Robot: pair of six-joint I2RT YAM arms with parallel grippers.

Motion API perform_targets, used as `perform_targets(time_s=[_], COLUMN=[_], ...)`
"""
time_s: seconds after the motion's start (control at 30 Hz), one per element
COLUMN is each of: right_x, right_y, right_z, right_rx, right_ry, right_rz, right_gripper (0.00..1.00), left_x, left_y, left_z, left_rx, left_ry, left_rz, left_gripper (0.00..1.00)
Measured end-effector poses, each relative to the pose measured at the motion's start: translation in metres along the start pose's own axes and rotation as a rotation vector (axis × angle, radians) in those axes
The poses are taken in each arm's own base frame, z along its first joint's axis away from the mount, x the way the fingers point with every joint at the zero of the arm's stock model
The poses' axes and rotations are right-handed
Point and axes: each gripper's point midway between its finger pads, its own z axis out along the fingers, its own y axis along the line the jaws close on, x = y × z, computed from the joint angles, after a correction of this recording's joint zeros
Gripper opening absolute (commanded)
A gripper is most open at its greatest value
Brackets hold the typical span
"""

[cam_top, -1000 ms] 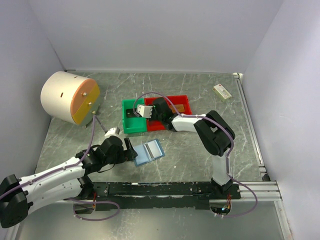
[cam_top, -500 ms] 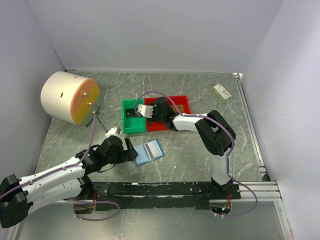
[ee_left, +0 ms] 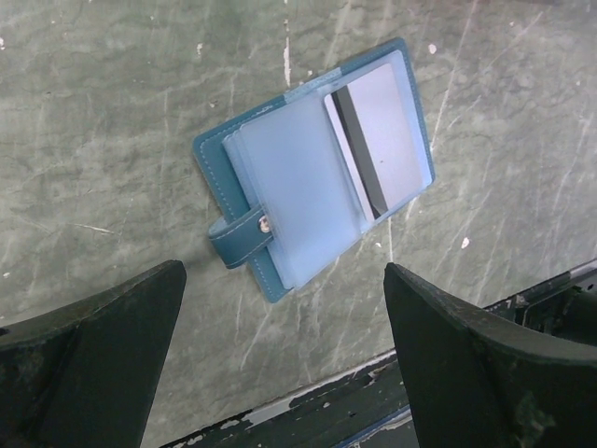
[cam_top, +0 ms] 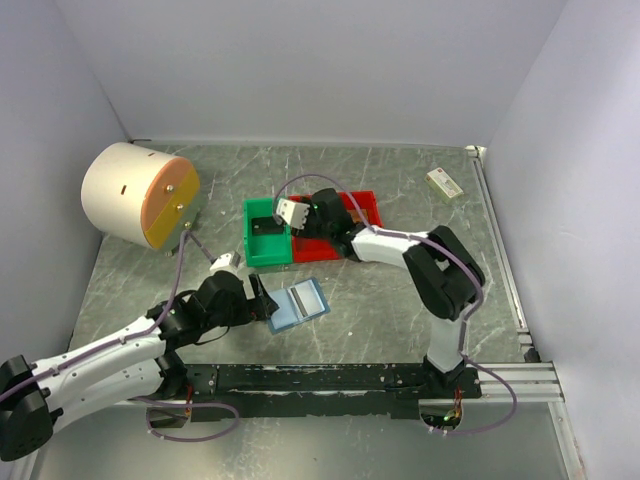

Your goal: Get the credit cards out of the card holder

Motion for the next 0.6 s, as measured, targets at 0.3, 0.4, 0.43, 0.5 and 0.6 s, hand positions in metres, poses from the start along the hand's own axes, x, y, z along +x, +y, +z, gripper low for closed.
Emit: perform_targets(time_s=[0.3, 0.4, 0.43, 0.5, 0.6], right_x=[-0.053, -0.062, -0.064, -0.069, -0.071], right_y=[-0.062, -0.069, -0.069, -0.069, -0.064], right_z=[-0.090, -0.113, -0.116, -0.121, -0.126], right_rx=[0.233, 0.270, 0.268, 0.259, 0.236], right_ry=[-0.231, -0.300, -0.314, -0.340, -0.352], right_rz=[0.275, 0.465, 0.516, 0.638, 0.792], right_gripper=[0.64, 0.64, 0.65, 0.65, 0.67], left_x=[-0.006, -0.007, -0.007, -0.007, -0.009], left_y=[-0.011, -0.012, -0.012, -0.012, -0.013], left_z=[-0.003, -0.003, -0.003, -0.003, -0.005], left_rx=[0.048, 0.051, 0.051, 0.052, 0.061], left_ry=[-0.024, -0.027, -0.027, -0.028, -0.034], left_rz=[-0.010, -0.011, -0.011, -0.014, -0.020], left_gripper=[1.00, 1.00, 1.00, 1.00, 1.00])
